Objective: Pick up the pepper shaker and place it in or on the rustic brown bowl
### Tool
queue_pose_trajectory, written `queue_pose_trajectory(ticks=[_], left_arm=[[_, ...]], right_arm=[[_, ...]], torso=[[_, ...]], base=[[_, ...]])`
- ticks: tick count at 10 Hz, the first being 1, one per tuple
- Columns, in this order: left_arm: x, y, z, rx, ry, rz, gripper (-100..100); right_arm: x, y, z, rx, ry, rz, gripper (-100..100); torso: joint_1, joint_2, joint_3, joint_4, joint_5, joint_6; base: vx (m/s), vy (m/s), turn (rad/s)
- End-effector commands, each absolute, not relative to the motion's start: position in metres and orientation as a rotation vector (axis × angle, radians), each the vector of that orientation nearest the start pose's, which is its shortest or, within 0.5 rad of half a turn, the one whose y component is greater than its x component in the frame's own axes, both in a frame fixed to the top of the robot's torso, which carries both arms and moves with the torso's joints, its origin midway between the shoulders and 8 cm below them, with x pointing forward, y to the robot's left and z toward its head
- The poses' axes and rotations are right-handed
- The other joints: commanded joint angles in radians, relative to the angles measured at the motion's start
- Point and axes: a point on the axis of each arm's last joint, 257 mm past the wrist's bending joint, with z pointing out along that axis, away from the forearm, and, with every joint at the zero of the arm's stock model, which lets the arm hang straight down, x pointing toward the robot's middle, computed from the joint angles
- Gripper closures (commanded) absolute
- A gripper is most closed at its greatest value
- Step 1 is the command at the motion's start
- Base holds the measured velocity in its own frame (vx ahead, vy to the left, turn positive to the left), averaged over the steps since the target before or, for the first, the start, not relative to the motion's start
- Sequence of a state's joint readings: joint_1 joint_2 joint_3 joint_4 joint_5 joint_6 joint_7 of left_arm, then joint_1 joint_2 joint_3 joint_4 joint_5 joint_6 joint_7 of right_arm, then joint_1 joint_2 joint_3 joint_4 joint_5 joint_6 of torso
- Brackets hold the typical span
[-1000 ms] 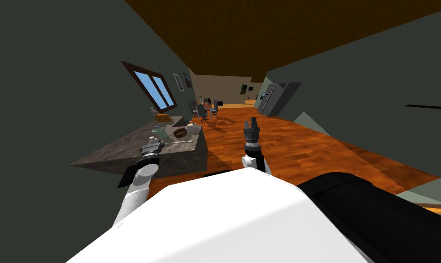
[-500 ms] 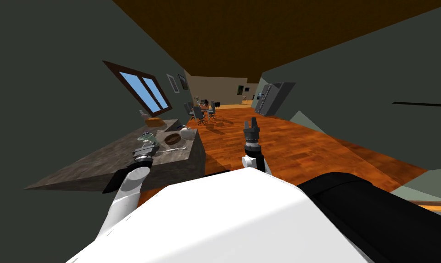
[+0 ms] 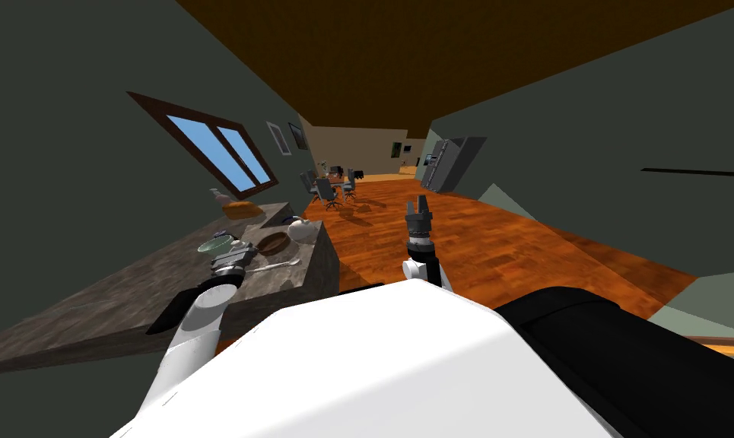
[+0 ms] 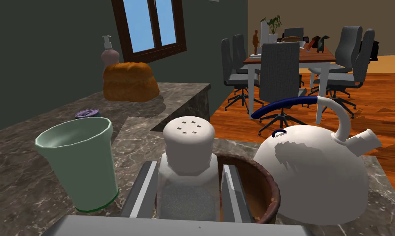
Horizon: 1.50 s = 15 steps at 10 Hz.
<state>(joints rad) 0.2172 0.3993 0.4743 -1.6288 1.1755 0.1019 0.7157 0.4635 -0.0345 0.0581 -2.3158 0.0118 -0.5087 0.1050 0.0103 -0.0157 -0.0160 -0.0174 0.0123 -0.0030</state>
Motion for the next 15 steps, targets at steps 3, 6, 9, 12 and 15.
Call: queue_pose_trajectory(ticks=[3, 6, 9, 12, 15], left_arm=[[0.406, 0.600, -0.208, -2.058, -0.348, -1.833, 100], [0.402, 0.606, -0.212, -2.072, -0.364, -1.822, 100], [0.402, 0.606, -0.212, -2.073, -0.366, -1.823, -100], [0.402, 0.606, -0.212, -2.073, -0.366, -1.823, 0], [0.390, 0.626, -0.174, -2.067, -0.342, -1.848, -100]], right_arm=[[0.339, -0.249, 0.052, 0.532, 0.616, 1.286, 0], [0.339, -0.249, 0.052, 0.532, 0.616, 1.286, 0], [0.340, -0.249, 0.052, 0.532, 0.616, 1.286, 0], [0.340, -0.249, 0.052, 0.532, 0.616, 1.286, 0], [0.340, -0.249, 0.052, 0.532, 0.616, 1.286, 0]], torso=[[0.002, 0.001, 0.000, 0.000, 0.000, -0.001], [0.001, 0.000, 0.000, 0.000, 0.000, -0.001], [-0.001, 0.013, 0.008, 0.003, -0.001, -0.002], [-0.001, 0.015, 0.009, 0.003, -0.001, -0.002], [-0.005, 0.012, 0.007, 0.003, -0.002, -0.002]], base=[[0.198, 0.017, -0.063], [0.168, 0.011, -0.038], [0.009, 0.001, 0.000], [0.000, 0.000, 0.000], [0.054, -0.073, 0.065]])
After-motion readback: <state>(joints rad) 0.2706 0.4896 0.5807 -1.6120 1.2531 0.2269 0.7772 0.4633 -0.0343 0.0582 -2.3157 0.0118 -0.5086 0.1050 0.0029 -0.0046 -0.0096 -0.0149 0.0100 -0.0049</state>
